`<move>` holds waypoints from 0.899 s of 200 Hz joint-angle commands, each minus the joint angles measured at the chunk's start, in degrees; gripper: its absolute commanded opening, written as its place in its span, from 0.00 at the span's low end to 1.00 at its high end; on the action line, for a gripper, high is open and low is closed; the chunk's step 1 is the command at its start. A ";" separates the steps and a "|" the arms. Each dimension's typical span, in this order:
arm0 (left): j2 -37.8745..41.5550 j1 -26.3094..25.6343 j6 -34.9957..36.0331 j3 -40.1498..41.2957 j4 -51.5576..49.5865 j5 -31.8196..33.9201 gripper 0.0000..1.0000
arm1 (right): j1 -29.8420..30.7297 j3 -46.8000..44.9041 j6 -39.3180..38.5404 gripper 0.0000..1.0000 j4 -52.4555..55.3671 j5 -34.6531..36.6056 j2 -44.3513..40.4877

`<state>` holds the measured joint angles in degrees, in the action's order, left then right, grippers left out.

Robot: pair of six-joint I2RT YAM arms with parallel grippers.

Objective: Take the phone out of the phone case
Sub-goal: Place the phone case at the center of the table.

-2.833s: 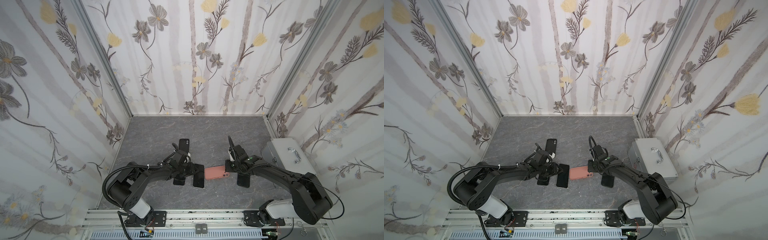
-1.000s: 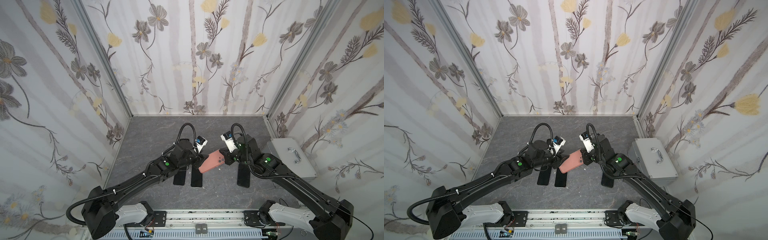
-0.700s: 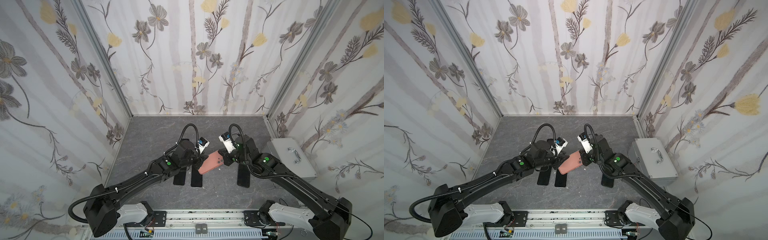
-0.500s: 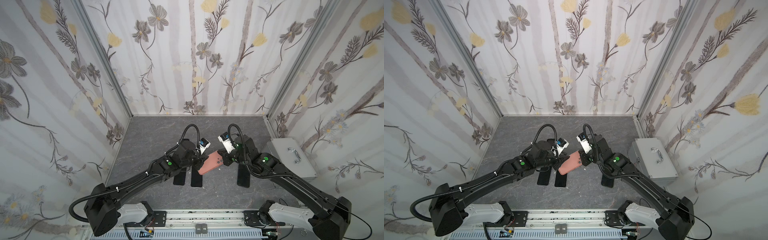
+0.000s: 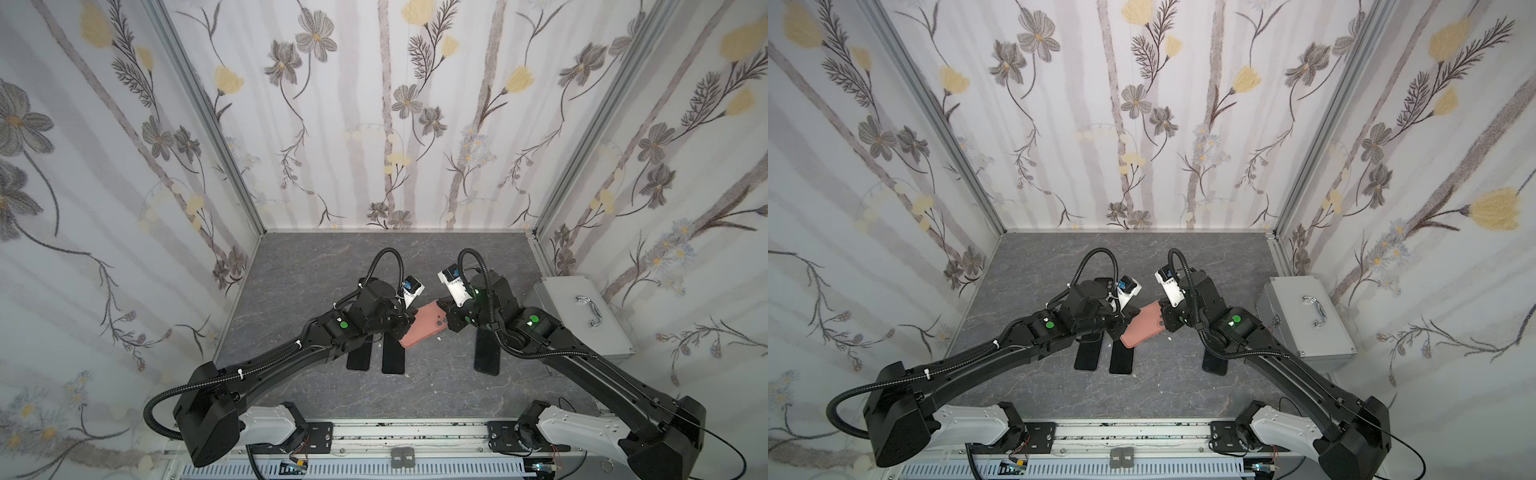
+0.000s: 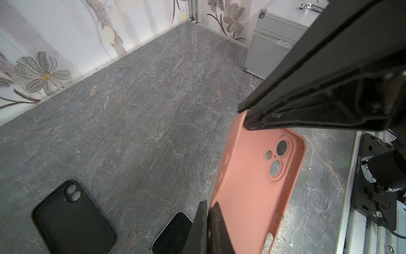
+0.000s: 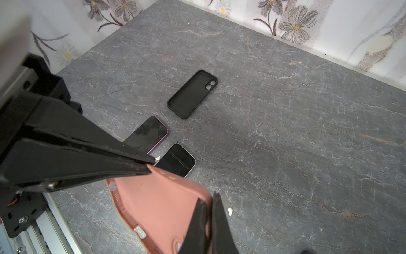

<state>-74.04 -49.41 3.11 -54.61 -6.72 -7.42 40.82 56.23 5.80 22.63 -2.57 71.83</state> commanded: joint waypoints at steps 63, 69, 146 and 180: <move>-8.05 4.86 -23.34 -2.25 3.50 11.90 0.00 | -1.44 -5.50 16.01 0.72 -14.43 19.27 -3.70; -9.30 5.25 -24.62 -2.57 3.58 12.35 0.00 | -1.57 -5.66 16.83 0.72 -14.88 19.50 -3.26; -23.41 9.98 -35.22 -8.61 3.82 16.45 0.00 | -2.13 -13.48 19.85 1.00 -27.66 17.61 -7.03; -27.37 12.16 -34.71 -10.16 3.91 14.74 0.00 | -5.16 -17.16 18.66 1.00 -30.30 5.06 -7.55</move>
<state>-99.61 -38.46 -30.41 -63.46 -4.32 7.18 37.71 39.62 24.32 -1.04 12.36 63.81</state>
